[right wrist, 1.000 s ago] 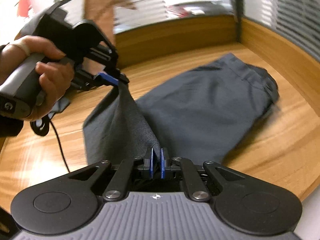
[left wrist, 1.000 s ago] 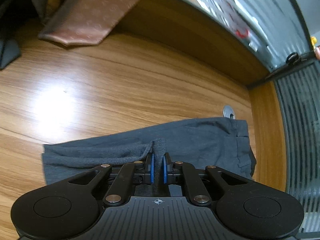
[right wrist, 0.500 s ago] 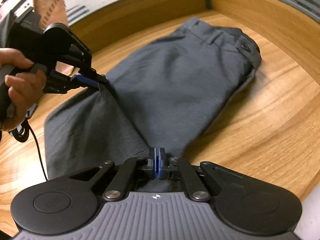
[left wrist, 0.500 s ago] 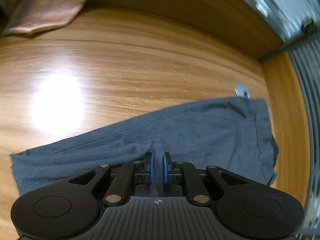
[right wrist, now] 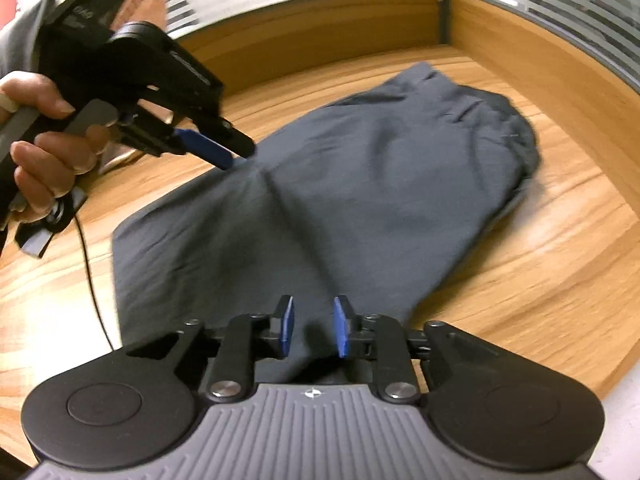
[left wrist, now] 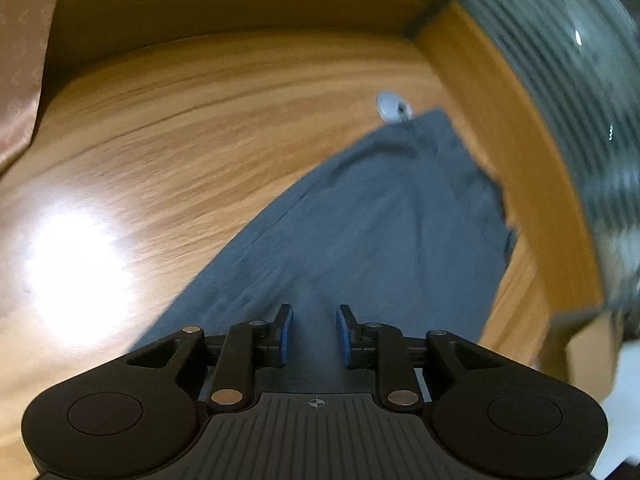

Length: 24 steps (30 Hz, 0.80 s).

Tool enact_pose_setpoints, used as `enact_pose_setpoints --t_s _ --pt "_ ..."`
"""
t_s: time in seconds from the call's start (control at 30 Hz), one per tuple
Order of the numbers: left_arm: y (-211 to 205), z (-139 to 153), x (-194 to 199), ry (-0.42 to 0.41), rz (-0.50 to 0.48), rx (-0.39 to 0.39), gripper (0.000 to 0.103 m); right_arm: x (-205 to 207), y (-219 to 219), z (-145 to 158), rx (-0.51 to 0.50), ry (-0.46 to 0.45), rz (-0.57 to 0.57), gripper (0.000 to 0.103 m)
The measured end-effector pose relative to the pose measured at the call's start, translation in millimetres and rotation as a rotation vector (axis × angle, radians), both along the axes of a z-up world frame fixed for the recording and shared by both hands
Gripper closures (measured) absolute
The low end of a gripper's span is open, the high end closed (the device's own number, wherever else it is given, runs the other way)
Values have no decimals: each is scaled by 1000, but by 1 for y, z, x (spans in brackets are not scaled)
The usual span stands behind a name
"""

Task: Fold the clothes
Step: 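Lay the lifted legs over the trousers and open both grippers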

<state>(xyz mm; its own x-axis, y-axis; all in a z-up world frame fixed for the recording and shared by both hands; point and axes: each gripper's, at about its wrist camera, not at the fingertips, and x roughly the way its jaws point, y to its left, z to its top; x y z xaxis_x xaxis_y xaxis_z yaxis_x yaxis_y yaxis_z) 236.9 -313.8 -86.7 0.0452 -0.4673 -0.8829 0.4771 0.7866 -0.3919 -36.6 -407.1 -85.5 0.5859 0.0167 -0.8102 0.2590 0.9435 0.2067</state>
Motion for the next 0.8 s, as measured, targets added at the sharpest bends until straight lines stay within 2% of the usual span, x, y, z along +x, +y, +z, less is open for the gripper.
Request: enact_pose_setpoints --t_s 0.07,0.13,0.23,0.33,0.4,0.43,0.5,0.53,0.7,0.8 --pt "2 -8 -4 -33 -78 21 79 4 10 -4 -17 5 22 75" --pt "4 -16 -6 -53 -147 -14 78 9 17 -13 -53 28 47 72" --pt "6 -26 -3 -47 -198 -42 79 18 20 -29 -110 69 92 72" --pt "8 -28 2 -40 -221 -85 79 23 21 -31 -122 78 105 72" --pt "14 -19 2 -53 -248 -108 77 21 25 -24 -147 77 92 72" --pt "18 -13 0 -70 -276 -113 74 18 28 -18 -157 73 79 70" --pt "26 -1 -3 -105 -331 -123 68 11 35 -6 -157 56 60 58" --pt "34 2 -4 -122 -353 -113 65 7 39 -1 -156 47 51 52" --pt "74 10 -14 -209 -459 -50 50 -14 66 8 -114 44 -4 48" --pt "95 6 -21 -256 -508 3 49 -24 88 0 -83 64 -26 41"
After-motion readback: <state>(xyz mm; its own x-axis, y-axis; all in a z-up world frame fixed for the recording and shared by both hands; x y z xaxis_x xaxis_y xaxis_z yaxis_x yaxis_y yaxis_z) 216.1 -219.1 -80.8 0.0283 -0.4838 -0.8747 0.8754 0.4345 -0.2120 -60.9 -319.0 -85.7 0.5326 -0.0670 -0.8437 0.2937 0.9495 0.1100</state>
